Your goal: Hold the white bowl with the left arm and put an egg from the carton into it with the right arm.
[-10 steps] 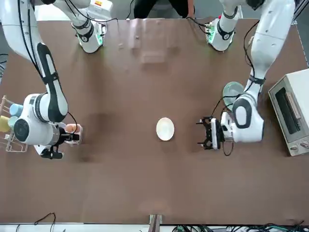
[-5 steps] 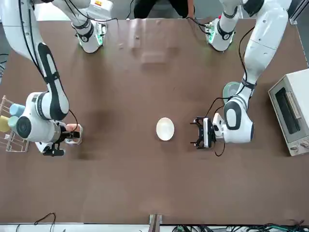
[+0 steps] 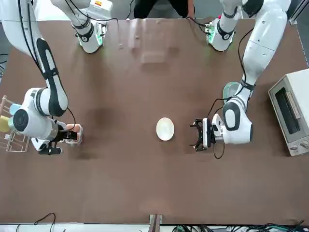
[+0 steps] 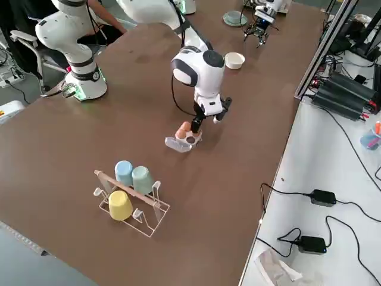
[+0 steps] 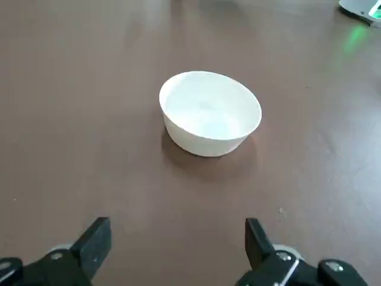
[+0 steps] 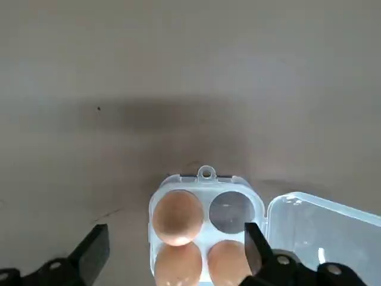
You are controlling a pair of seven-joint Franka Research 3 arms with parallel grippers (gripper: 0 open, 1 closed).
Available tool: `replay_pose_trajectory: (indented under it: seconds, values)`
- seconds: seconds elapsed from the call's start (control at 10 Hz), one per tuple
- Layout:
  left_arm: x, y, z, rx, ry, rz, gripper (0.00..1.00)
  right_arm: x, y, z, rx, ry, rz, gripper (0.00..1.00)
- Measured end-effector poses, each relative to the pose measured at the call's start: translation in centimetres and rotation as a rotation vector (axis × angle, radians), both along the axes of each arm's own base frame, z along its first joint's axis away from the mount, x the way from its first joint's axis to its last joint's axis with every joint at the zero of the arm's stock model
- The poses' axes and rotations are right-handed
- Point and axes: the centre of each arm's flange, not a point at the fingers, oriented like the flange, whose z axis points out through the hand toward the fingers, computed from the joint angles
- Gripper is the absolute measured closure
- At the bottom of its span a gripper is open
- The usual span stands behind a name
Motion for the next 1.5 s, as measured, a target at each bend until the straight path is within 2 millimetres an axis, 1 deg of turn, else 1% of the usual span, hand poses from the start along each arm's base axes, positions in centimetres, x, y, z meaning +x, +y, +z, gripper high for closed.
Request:
replay_pose_trajectory:
  seconds: [0.1, 0.2, 0.3, 0.5, 0.8, 0.9, 1.0, 1.1, 1.3, 1.5]
  values:
    - [0.4, -0.4, 0.3, -0.001, -0.017, -0.002, 0.00, -0.5, -0.1, -0.8, -0.001, 0.001, -0.001, 0.00]
    - [0.6, -1.1, 0.6, 0.001, -0.032, -0.005, 0.00, -0.8, -0.1, -1.1, -0.002, 0.003, -0.002, 0.00]
    - [0.5, -2.2, 0.3, 0.002, -0.037, -0.016, 0.00, -0.8, -0.2, -1.2, -0.003, 0.001, -0.003, 0.00]
    - [0.2, -4.4, -1.0, -0.005, -0.034, -0.031, 0.00, -0.8, -0.3, -1.2, -0.005, -0.004, -0.005, 0.00]
    - [-0.3, -6.6, -2.8, -0.008, -0.028, -0.044, 0.00, -0.9, 0.1, -1.4, -0.014, -0.011, 0.003, 0.04]
    - [-0.3, -7.2, -3.2, -0.010, -0.027, -0.051, 0.00, -0.9, 0.2, -1.5, -0.016, -0.011, 0.005, 0.08]
    - [-0.3, -7.7, -3.4, -0.012, -0.028, -0.055, 0.00, -1.0, 0.2, -1.5, -0.017, -0.010, 0.005, 0.10]
    - [-0.4, -8.0, -3.5, -0.013, -0.027, -0.059, 0.00, -1.0, 0.1, -1.6, -0.019, -0.014, 0.003, 0.15]
    - [-0.6, -8.4, -3.6, -0.013, -0.026, -0.066, 0.00, -1.0, -0.1, -1.8, -0.022, -0.034, 0.000, 0.19]
    - [-0.9, -8.6, -4.0, -0.013, -0.018, -0.070, 0.00, -1.2, 0.0, -2.3, -0.022, -0.042, 0.001, 0.19]
